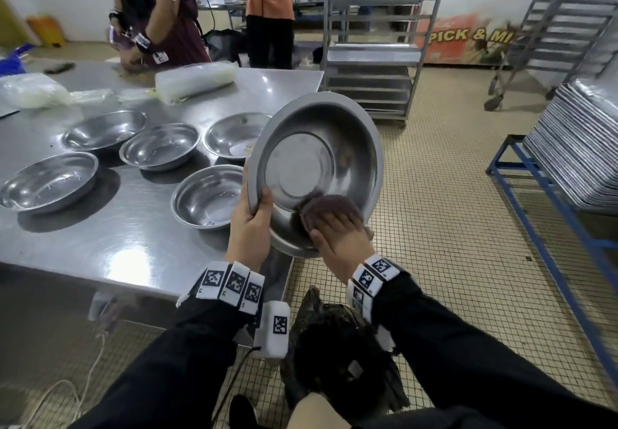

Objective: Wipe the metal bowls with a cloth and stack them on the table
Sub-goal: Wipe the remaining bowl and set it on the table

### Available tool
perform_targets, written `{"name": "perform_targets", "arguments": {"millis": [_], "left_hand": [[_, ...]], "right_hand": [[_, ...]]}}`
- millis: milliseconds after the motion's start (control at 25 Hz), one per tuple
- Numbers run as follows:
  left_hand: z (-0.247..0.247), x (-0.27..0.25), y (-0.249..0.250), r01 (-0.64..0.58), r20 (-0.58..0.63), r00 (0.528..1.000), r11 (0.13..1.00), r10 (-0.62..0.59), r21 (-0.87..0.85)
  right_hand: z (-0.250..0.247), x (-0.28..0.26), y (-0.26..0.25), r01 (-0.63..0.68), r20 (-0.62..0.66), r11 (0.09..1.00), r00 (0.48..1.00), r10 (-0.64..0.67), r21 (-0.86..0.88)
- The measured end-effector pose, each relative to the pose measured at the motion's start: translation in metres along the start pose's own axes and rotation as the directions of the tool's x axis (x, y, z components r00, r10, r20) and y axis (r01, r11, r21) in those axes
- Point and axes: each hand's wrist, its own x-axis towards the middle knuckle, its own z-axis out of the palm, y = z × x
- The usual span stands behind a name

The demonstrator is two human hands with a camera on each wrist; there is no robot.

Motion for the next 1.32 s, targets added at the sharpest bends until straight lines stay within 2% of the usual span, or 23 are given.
{"name": "perform_targets", "arguments": {"millis": [80, 160, 280, 400, 440, 520, 600, 680, 760, 840, 960, 1040, 1120, 1240, 1320], "left_hand": [[0.007, -0.004, -0.006, 0.028, -0.011, 1.0, 0.999, -0.029, -0.043], [0.01, -0.006, -0.011, 0.063, -0.018, 0.998, 0.993, -0.065, -0.097], [0.01, -0.007, -0.017, 0.092, -0.003, 0.996, 0.983, -0.093, -0.157], [0.006, -0.009, -0.02, 0.142, 0.025, 0.99, 0.975, -0.14, -0.173], [0.005, -0.01, -0.022, 0.165, 0.027, 0.986, 0.972, -0.162, -0.171], [0.001, -0.013, -0.022, 0.207, 0.023, 0.978, 0.964, -0.206, -0.166], [-0.004, -0.016, -0.016, 0.244, 0.008, 0.969, 0.958, -0.245, -0.152], [-0.011, -0.016, -0.011, 0.29, 0.029, 0.957, 0.946, -0.289, -0.145], [-0.017, -0.013, -0.008, 0.287, 0.019, 0.958, 0.948, -0.288, -0.139], [-0.022, -0.011, -0.007, 0.223, -0.019, 0.974, 0.971, -0.226, -0.08], [-0.022, -0.013, -0.012, 0.107, 0.012, 0.994, 0.99, -0.106, -0.091], [-0.014, -0.019, -0.018, 0.07, 0.049, 0.996, 0.997, -0.068, -0.04], [-0.007, -0.023, -0.026, 0.095, 0.049, 0.994, 0.995, -0.094, -0.015], [-0.007, -0.022, -0.027, 0.18, -0.049, 0.982, 0.982, -0.183, -0.065], [-0.017, -0.015, -0.025, 0.16, -0.107, 0.981, 0.987, -0.162, -0.029]], "right_hand": [[0.01, -0.012, -0.022, -0.012, -0.013, 0.97, 1.0, 0.016, 0.242], [0.016, -0.021, -0.032, 0.01, -0.059, 0.936, 0.998, 0.012, 0.352], [0.007, -0.025, -0.007, -0.002, -0.133, 0.979, 0.991, 0.03, 0.206], [-0.007, -0.023, 0.03, -0.188, -0.162, 0.982, 0.97, 0.183, -0.016], [-0.01, -0.022, 0.037, -0.24, -0.178, 0.97, 0.957, 0.231, -0.026], [-0.016, -0.017, 0.043, -0.282, -0.286, 0.948, 0.906, 0.313, 0.144], [-0.03, -0.008, 0.043, -0.32, -0.335, 0.841, 0.81, 0.482, 0.436], [-0.045, 0.001, 0.043, -0.364, -0.245, 0.663, 0.728, 0.64, 0.654], [-0.053, 0.003, 0.041, -0.392, -0.165, 0.587, 0.717, 0.678, 0.708], [-0.05, 0.004, 0.038, -0.376, -0.141, 0.539, 0.708, 0.692, 0.754], [-0.041, 0.006, 0.016, -0.303, -0.104, 0.38, 0.648, 0.755, 0.874], [-0.038, 0.007, -0.004, -0.241, -0.108, 0.318, 0.617, 0.779, 0.917], [-0.034, 0.007, -0.019, -0.204, -0.115, 0.308, 0.632, 0.766, 0.929], [-0.028, 0.005, -0.023, -0.236, -0.061, 0.339, 0.735, 0.675, 0.911], [-0.022, 0.0, -0.016, -0.304, 0.025, 0.346, 0.781, 0.624, 0.887]]}}
